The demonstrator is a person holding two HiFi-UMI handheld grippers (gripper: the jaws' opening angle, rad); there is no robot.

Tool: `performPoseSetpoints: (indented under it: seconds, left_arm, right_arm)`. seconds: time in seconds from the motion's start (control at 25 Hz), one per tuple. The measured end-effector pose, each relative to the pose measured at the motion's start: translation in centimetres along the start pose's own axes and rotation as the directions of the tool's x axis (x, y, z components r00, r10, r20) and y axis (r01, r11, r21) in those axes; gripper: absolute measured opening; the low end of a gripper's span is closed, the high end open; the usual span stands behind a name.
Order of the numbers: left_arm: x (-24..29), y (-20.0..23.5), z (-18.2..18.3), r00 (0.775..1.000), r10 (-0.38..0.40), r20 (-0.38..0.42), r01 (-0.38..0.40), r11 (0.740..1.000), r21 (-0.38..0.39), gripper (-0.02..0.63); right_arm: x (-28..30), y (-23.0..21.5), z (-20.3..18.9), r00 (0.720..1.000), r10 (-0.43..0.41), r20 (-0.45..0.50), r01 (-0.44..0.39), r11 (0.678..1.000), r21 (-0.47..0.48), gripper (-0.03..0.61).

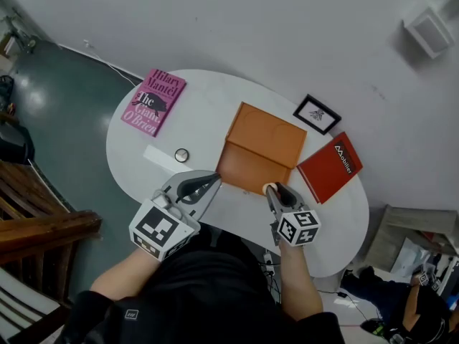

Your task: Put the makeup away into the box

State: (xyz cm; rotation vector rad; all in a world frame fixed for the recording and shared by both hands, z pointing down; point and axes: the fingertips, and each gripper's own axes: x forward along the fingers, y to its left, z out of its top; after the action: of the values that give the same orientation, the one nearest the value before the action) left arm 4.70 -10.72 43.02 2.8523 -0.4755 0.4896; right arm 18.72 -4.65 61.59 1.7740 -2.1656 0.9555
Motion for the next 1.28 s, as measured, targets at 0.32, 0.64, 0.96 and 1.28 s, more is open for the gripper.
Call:
performPoseSetpoints:
  seconds: [0.32,0.64,0.96,1.28]
  left_arm:
    - [-0.8,-0.4,-0.1,0.998,0.053,0.018,-0.052,0.998,-0.028,0.014]
    - [-1.6,-0.1,-0.5,0.995,0.1,0.005,-0.1,0.994,-0.039,0.014]
    - [-2.1,-0.2,-0.4,0.995,0.1,0.016,-0.1,0.994,-0.044,0.014]
    - [-3.3,0.9,-0.1,0.995,0.096,0.04,-0.095,0.995,-0.038,0.014]
  right_arm:
    - [1.0,-0.3,-1.3,0.998,0.028,-0.054,-0.028,1.0,0.007,0.121]
    - [2.0,-0.5,-1.2,0.995,0.04,-0.093,-0.04,0.999,0.001,0.126]
    - [1.6,-0.7,-1.7,0.99,0.054,-0.13,-0.045,0.997,0.067,0.178]
    - [-2.3,-0.9,4.7,0.997,-0.008,0.081,0.002,0.998,0.065,0.189]
